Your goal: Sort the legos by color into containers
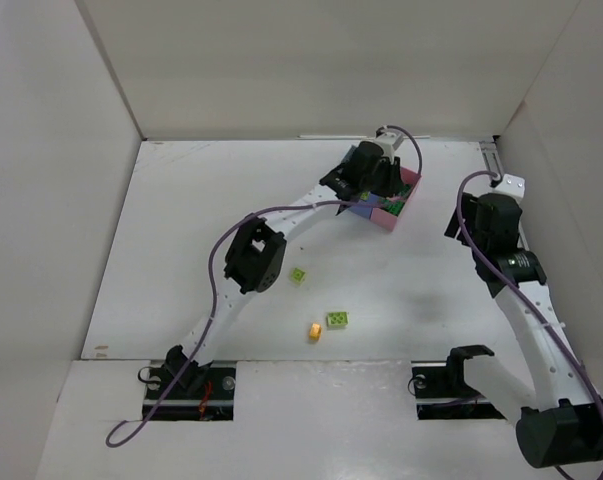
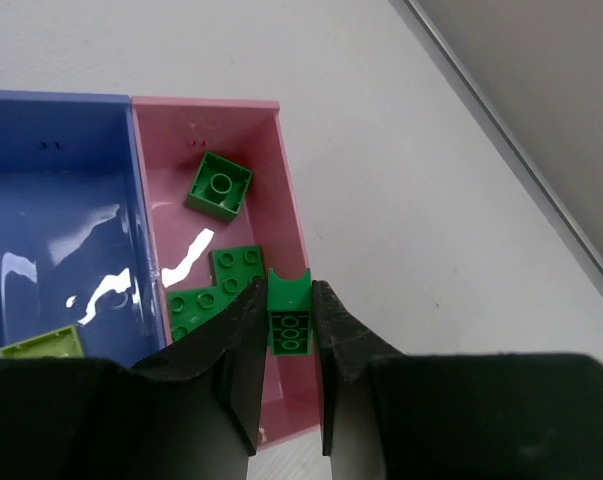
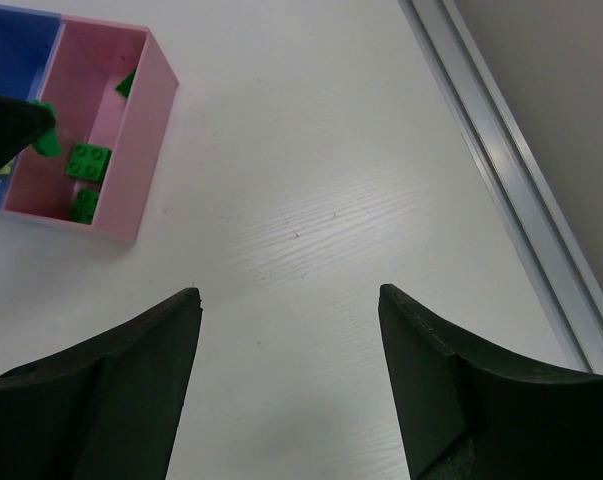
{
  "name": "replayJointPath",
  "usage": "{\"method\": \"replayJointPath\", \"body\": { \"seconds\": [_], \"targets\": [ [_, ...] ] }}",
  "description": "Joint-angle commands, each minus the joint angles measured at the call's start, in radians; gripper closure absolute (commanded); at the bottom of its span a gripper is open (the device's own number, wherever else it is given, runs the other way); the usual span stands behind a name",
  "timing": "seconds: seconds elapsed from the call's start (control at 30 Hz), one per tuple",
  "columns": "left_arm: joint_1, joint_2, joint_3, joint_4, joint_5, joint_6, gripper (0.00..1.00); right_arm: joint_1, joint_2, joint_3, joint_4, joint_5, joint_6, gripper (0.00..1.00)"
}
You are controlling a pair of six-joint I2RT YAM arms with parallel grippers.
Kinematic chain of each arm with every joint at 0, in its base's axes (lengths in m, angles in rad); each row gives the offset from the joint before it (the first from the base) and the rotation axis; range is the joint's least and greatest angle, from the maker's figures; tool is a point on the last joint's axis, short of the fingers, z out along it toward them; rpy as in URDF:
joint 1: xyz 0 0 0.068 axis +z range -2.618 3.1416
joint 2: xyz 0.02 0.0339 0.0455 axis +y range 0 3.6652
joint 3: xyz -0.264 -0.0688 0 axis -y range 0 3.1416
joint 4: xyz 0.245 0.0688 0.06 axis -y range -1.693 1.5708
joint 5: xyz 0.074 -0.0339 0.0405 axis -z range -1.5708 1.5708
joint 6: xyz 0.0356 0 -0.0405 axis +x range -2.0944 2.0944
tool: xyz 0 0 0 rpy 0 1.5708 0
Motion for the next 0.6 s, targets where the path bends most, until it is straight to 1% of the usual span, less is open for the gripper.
{"method": "replayJointPath", "body": {
  "seconds": [0.0, 0.03, 0.07, 0.1, 0.17, 0.2, 0.3, 0.33, 0.43, 0.5, 0.53, 0.57],
  "targets": [
    [-0.006, 0.007, 0.09, 0.033, 0.005, -0.025, 0.82, -0.011, -0.032, -0.005, -0.034, 0.029, 0.013, 0.23],
    [-0.015, 0.019, 0.103, 0.033, -0.007, -0.025, 0.82, -0.011, -0.032, -0.005, -0.043, 0.038, 0.013, 0.23],
    [-0.015, 0.019, 0.103, 0.024, -0.036, -0.034, 0.71, -0.011, -0.032, -0.005, -0.043, 0.038, 0.013, 0.23],
    [-0.015, 0.019, 0.103, 0.024, -0.036, -0.034, 0.61, -0.011, -0.041, -0.005, -0.043, 0.038, 0.013, 0.22],
    [-0.015, 0.007, 0.086, 0.013, -0.056, -0.034, 0.51, -0.011, -0.041, -0.005, -0.043, 0.028, -0.009, 0.22],
    [-0.015, -0.004, 0.074, 0.013, -0.056, -0.034, 0.34, -0.011, -0.05, -0.015, -0.043, 0.018, -0.009, 0.22],
    [-0.015, -0.062, 0.022, 0.024, -0.068, -0.022, 0.29, -0.011, -0.05, -0.015, -0.025, -0.032, -0.053, 0.22],
    [-0.015, -0.097, -0.004, 0.024, -0.079, -0.022, 0.2, -0.011, -0.05, -0.015, -0.016, -0.058, -0.072, 0.22],
    [-0.015, -0.166, -0.073, 0.033, -0.079, 0.003, 0.0, -0.011, -0.05, -0.024, 0.025, -0.179, -0.151, 0.22],
    [-0.015, -0.266, -0.185, 0.045, -0.09, 0.016, 0.0, 0.014, -0.05, -0.033, 0.038, -0.225, -0.208, 0.21],
    [-0.015, -0.306, -0.231, 0.045, -0.128, 0.016, 0.0, 0.035, -0.059, -0.033, 0.038, -0.244, -0.217, 0.21],
    [-0.015, -0.399, -0.332, 0.045, -0.128, 0.016, 0.0, 0.091, -0.059, -0.033, 0.038, -0.244, -0.218, 0.21]
  ]
}}
